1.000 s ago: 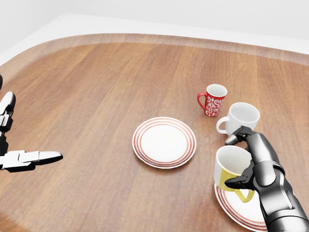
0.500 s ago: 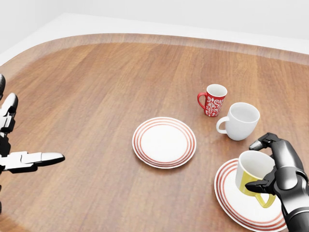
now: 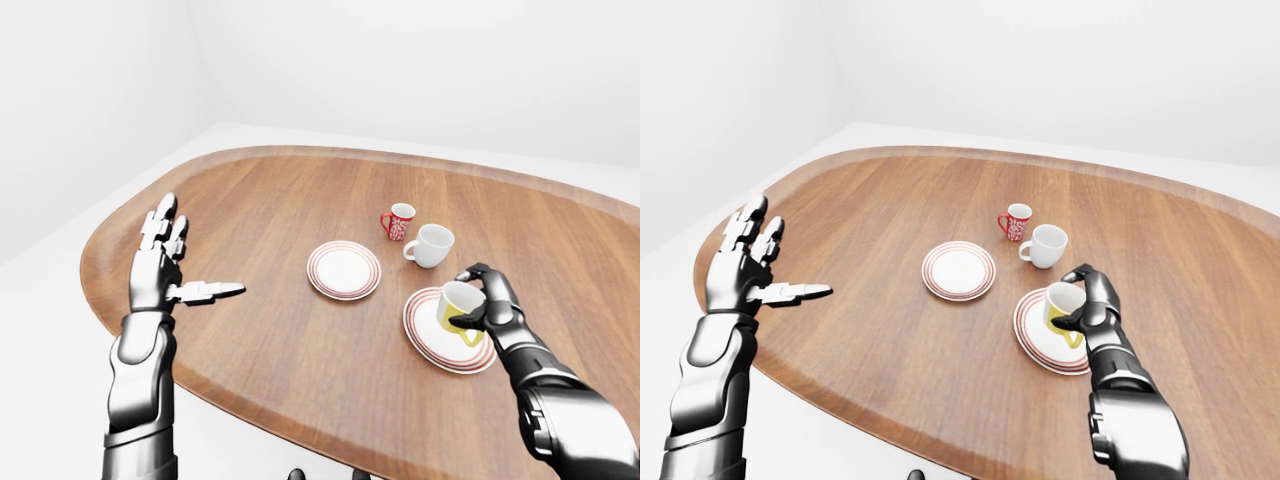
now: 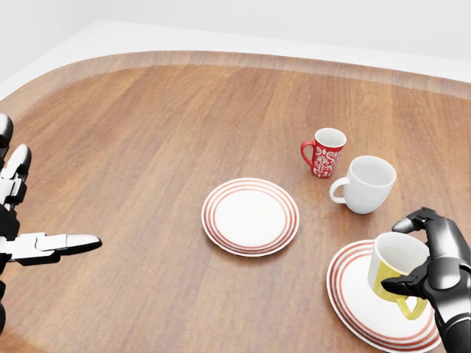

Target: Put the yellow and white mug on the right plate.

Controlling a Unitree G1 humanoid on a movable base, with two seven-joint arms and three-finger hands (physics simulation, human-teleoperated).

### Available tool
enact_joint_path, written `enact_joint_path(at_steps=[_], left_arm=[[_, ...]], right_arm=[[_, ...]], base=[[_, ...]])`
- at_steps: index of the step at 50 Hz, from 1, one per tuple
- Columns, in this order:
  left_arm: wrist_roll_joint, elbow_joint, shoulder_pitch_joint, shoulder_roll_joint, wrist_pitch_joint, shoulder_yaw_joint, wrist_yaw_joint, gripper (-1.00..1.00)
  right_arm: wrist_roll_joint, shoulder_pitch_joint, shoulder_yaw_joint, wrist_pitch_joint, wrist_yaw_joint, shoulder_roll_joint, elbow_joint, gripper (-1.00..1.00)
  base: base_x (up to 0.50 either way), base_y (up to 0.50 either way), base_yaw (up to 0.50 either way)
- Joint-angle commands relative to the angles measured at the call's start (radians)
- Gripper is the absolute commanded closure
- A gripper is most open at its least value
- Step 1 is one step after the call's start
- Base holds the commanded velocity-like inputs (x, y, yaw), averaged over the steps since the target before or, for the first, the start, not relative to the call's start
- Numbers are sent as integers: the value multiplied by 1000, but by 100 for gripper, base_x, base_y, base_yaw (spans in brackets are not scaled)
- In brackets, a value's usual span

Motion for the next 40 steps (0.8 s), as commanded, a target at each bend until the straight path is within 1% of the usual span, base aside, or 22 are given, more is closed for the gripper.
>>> enact_joint_path(at_steps=[1, 15, 40], left_arm=[[5, 5, 0, -2, 0, -3, 0, -88], [5, 3, 2, -3, 0, -4, -1, -87], [7, 2, 4, -6, 0, -6, -2, -88]], right_arm=[[-21, -29, -9, 0, -30, 3, 30, 100], [-35, -59, -6, 0, -43, 15, 48, 100], [-37, -66, -18, 0, -56, 17, 57, 100]], base=[[0, 0, 0], [0, 0, 0], [0, 0, 0]])
